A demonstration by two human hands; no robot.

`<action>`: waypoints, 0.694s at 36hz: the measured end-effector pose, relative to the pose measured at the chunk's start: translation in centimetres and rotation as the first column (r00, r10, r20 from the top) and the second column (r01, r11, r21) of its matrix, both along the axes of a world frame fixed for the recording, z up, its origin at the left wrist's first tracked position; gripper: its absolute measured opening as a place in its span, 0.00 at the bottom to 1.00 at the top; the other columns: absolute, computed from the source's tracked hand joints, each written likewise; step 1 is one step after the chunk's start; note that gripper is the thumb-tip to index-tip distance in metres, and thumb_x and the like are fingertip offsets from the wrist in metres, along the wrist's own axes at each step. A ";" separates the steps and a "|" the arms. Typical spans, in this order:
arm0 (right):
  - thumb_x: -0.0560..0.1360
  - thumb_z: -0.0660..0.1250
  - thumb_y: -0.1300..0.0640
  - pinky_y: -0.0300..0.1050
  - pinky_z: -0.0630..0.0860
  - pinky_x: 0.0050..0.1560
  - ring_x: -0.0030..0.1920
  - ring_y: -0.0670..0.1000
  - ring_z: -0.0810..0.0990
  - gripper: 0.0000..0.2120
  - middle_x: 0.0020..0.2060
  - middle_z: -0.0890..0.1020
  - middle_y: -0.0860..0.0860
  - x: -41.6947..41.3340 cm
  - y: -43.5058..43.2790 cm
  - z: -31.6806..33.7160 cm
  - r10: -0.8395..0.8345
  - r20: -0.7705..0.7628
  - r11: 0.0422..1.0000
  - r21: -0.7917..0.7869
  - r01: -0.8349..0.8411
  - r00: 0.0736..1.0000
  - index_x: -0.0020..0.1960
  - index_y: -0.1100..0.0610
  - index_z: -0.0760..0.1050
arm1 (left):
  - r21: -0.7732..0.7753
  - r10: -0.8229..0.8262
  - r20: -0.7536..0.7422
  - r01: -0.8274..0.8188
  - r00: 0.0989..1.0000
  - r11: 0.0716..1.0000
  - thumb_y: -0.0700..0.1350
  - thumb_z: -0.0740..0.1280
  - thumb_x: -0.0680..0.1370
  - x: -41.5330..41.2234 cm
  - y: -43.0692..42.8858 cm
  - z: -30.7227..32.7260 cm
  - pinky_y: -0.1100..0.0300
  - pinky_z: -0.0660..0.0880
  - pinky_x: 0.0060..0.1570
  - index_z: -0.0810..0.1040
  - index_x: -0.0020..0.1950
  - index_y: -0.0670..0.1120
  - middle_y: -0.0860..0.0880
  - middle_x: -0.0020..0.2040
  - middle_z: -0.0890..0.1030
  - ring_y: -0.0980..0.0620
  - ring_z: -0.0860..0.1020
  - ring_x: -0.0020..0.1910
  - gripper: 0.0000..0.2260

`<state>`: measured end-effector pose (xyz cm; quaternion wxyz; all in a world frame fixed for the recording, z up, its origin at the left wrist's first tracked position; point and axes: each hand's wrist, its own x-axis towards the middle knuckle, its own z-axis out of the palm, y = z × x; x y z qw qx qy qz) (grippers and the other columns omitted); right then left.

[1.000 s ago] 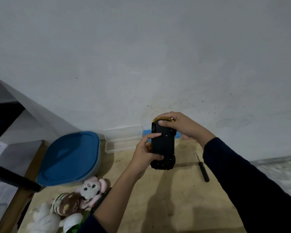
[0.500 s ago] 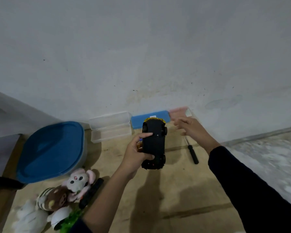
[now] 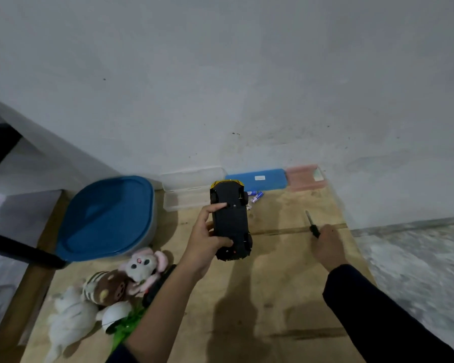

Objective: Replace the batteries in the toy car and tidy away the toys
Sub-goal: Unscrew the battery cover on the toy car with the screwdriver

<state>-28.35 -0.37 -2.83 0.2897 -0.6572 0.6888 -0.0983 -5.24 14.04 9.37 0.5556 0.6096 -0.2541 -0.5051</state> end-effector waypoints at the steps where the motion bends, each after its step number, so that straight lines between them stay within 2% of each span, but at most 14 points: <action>1: 0.77 0.60 0.64 0.49 0.70 0.36 0.43 0.60 0.75 0.03 0.49 0.74 0.65 0.4 -0.2 0.5 -0.001 0.092 1.000 0.014 -0.001 0.996 0.48 0.64 0.67 | -0.003 0.009 0.002 -0.009 1.000 1.000 0.18 0.61 0.65 0.1 0.0 0.1 0.56 0.77 0.36 0.73 0.55 0.54 0.44 0.51 0.77 0.49 0.76 0.45 0.33; 4: 0.78 0.60 0.65 0.42 0.77 0.33 0.41 0.60 0.79 0.02 0.48 0.75 0.64 2.2 -0.7 3.0 -0.008 0.414 0.999 0.047 -0.012 0.910 0.48 0.63 0.67 | -0.017 0.047 0.002 -0.047 0.999 0.999 0.18 0.61 0.65 0.7 -0.1 0.6 0.51 0.76 0.41 0.73 0.55 0.54 0.42 0.52 0.76 0.46 0.76 0.47 0.33; 6: 0.78 0.61 0.64 0.34 0.76 0.31 0.33 0.51 0.82 0.04 0.47 0.76 0.63 3.9 -0.7 5.4 -0.011 0.581 1.000 0.022 -0.001 0.814 0.50 0.64 0.69 | -0.027 0.076 0.006 -0.076 0.997 0.997 0.18 0.61 0.64 1.2 -0.4 0.9 0.50 0.75 0.42 0.73 0.54 0.54 0.42 0.52 0.76 0.45 0.76 0.48 0.33; 8: 0.77 0.63 0.64 0.29 0.75 0.30 0.27 0.42 0.79 0.07 0.44 0.78 0.61 5.7 -0.9 8.2 0.015 0.687 0.998 -0.051 0.028 0.727 0.52 0.68 0.73 | -0.040 0.096 0.009 -0.095 0.995 0.995 0.18 0.61 0.64 1.7 -0.8 1.4 0.50 0.76 0.42 0.74 0.53 0.55 0.42 0.53 0.76 0.43 0.76 0.49 0.33; 11: 0.75 0.67 0.64 0.32 0.77 0.36 0.29 0.41 0.79 0.08 0.41 0.81 0.58 7.9 -0.7 12.7 0.117 0.800 0.981 -0.184 0.055 0.589 0.53 0.65 0.79 | -0.060 0.123 0.004 -0.123 0.992 0.991 0.19 0.61 0.64 2.6 -1.3 2.4 0.47 0.76 0.45 0.74 0.53 0.57 0.41 0.55 0.76 0.40 0.75 0.52 0.34; 14: 0.73 0.68 0.65 0.32 0.75 0.34 0.30 0.43 0.78 0.06 0.35 0.80 0.56 9.4 0.0 17.0 0.227 0.859 0.956 -0.287 0.066 0.458 0.49 0.63 0.80 | -0.098 0.152 0.007 -0.151 0.988 0.984 0.19 0.61 0.65 3.3 -1.7 3.6 0.49 0.77 0.42 0.74 0.53 0.57 0.40 0.56 0.75 0.38 0.75 0.54 0.34; 16: 0.73 0.68 0.66 0.33 0.73 0.32 0.28 0.44 0.75 0.04 0.30 0.79 0.52 10.2 0.3 19.1 0.299 0.865 0.938 -0.343 0.042 0.402 0.47 0.64 0.80 | -0.130 0.166 0.013 -0.163 0.986 0.978 0.19 0.62 0.65 3.6 -2.0 4.4 0.49 0.78 0.42 0.73 0.54 0.57 0.39 0.57 0.75 0.37 0.75 0.55 0.34; 18: 0.72 0.69 0.67 0.33 0.72 0.30 0.27 0.44 0.74 0.03 0.27 0.78 0.47 10.8 0.6 20.5 0.358 0.850 0.921 -0.390 0.005 0.387 0.44 0.63 0.80 | -0.159 0.177 0.017 -0.172 0.984 0.972 0.19 0.62 0.65 3.8 -2.2 5.2 0.48 0.78 0.43 0.73 0.54 0.58 0.39 0.58 0.75 0.37 0.75 0.56 0.34; 22: 0.72 0.68 0.68 0.34 0.73 0.30 0.26 0.44 0.76 0.04 0.33 0.79 0.52 11.8 1.3 21.9 0.484 0.780 0.865 -0.494 -0.086 0.396 0.43 0.62 0.81 | -0.201 0.191 0.042 -0.178 0.981 0.963 0.20 0.62 0.66 3.8 -2.6 6.8 0.51 0.78 0.39 0.72 0.54 0.57 0.40 0.56 0.75 0.38 0.75 0.54 0.33; 25: 0.73 0.68 0.67 0.34 0.75 0.32 0.28 0.44 0.77 0.05 0.36 0.80 0.53 12.3 1.5 22.1 0.530 0.747 0.840 -0.528 -0.127 0.402 0.44 0.61 0.81 | -0.218 0.193 0.083 -0.171 0.978 0.961 0.21 0.62 0.66 3.6 -3.0 7.7 0.52 0.78 0.38 0.72 0.55 0.58 0.39 0.57 0.75 0.38 0.76 0.55 0.33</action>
